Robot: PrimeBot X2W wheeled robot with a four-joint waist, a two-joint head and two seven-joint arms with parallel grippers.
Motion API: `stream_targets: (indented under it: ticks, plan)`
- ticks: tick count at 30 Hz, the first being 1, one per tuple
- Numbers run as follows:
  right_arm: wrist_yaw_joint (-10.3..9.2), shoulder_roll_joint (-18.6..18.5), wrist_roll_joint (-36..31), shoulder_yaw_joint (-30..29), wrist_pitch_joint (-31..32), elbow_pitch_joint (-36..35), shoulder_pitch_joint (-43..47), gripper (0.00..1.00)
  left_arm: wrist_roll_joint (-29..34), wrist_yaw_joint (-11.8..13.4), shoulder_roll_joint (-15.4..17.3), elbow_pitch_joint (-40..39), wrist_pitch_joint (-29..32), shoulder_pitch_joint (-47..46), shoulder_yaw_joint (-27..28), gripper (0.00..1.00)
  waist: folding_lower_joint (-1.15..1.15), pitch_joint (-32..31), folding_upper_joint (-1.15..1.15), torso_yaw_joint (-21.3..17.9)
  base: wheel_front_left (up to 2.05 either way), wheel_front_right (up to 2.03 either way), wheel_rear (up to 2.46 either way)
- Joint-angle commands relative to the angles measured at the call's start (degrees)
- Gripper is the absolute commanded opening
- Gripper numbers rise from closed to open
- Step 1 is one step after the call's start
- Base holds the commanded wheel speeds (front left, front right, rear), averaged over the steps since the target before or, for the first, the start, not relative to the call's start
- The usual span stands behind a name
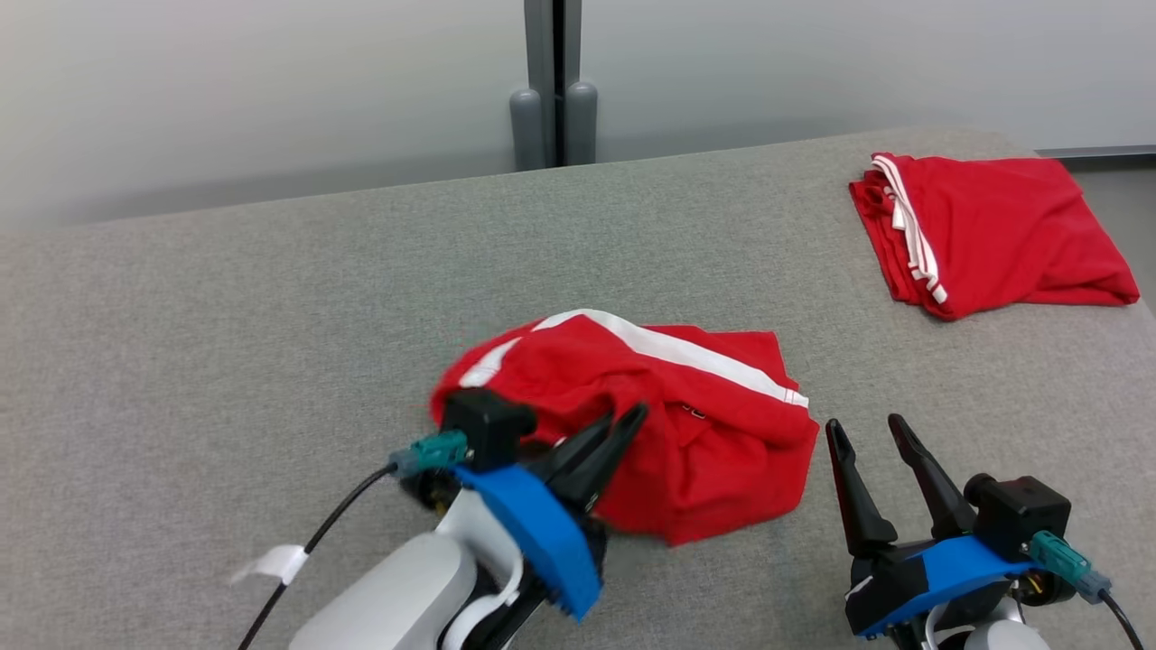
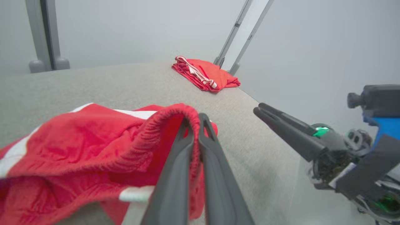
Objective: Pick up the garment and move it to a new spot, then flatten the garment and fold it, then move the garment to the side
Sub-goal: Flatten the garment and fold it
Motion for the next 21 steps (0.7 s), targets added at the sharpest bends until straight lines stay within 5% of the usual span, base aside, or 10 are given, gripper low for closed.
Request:
stream_targets:
  ticks: [1, 11, 16, 21]
  plan:
    - [0.02, -0.1, 0.2, -0.3, -0.5, -0.1, 0.4, 1.00, -0.8, -0.4, -0.5, -2.1, -1.1, -2.0, 0.3, 0.00, 0.00, 0.0, -0.01, 0.4, 0.00, 0.00, 0.00]
    - [0.02, -0.1, 0.7, 1.2, -0.4, 0.4, -1.1, 1.00, -7.0, -0.4, -9.6, -3.7, -3.0, -16.0, 2.8, 0.00, 0.00, 0.0, -0.01, 0.5, 0.00, 0.00, 0.00]
    - [0.03, -0.1, 0.9, 1.3, -0.8, 0.9, -0.5, 1.00, -14.1, -0.2, -11.4, -5.1, -6.6, -19.6, 4.7, 0.00, 0.00, -0.1, -0.01, -0.7, 0.00, 0.00, 0.00]
    - [0.03, -0.1, 0.7, 0.3, -0.8, 0.5, -0.2, 1.00, -22.1, 4.5, -11.3, -2.0, -9.1, -17.0, 5.8, 0.00, 0.00, 0.1, -0.01, -0.5, 0.00, 0.00, 0.00]
